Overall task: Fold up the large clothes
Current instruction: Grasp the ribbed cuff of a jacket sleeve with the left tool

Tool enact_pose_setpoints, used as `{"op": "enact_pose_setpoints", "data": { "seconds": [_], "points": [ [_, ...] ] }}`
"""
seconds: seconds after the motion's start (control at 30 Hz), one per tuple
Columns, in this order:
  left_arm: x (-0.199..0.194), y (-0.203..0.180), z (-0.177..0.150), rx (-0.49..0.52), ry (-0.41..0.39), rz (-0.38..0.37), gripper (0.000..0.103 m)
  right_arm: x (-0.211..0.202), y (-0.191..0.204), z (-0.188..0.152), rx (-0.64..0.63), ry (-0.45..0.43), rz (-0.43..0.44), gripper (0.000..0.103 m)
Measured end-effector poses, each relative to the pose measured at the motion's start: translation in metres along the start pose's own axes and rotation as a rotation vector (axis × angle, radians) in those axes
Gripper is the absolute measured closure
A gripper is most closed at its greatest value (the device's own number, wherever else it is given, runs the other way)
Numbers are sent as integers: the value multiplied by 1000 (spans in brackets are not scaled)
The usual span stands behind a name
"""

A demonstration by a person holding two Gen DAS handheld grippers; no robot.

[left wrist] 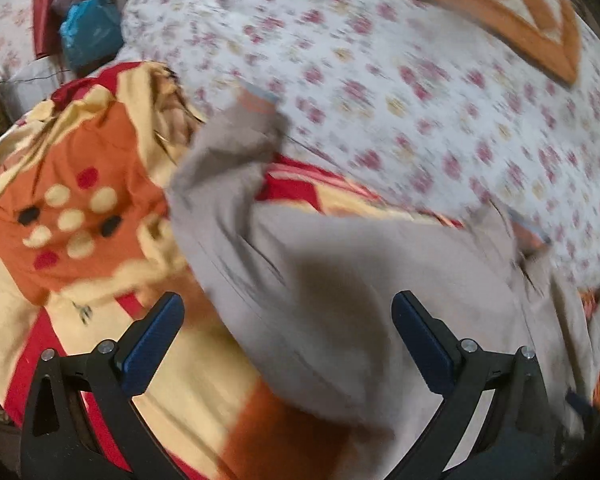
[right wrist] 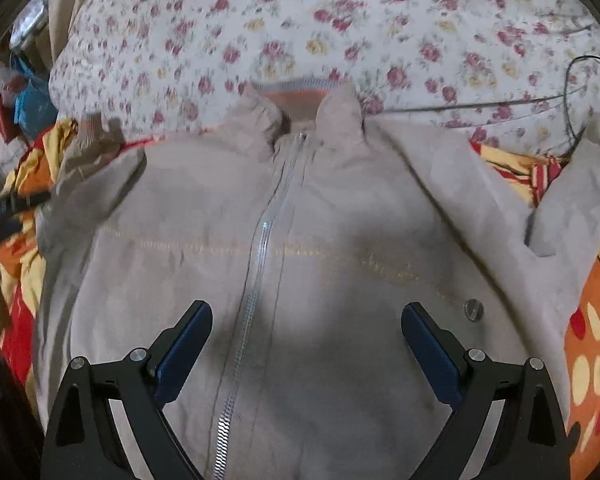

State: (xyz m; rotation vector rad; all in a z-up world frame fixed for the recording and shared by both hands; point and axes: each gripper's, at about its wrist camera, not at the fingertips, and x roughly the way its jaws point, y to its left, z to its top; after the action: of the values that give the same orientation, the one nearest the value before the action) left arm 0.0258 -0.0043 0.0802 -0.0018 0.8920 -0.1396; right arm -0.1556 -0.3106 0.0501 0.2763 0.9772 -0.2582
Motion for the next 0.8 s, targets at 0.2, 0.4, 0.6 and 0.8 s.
{"op": "enact_pose_setpoints", "data": {
  "seconds": [0.2,0.4,0.6,0.8],
  "points": [
    [46,38,39,-67,7,67,0,-2,1,-1,2,2,39,6],
    [86,55,71,-1,-17,137,0,2,3,-3,11,7,75,6],
    [127,63,92,29,38,170,9,10,-1,-4,46,32,94,6],
    [143,76,91,-70,116,84,90,8,-4,-7,68,6,91,6]
  ]
}}
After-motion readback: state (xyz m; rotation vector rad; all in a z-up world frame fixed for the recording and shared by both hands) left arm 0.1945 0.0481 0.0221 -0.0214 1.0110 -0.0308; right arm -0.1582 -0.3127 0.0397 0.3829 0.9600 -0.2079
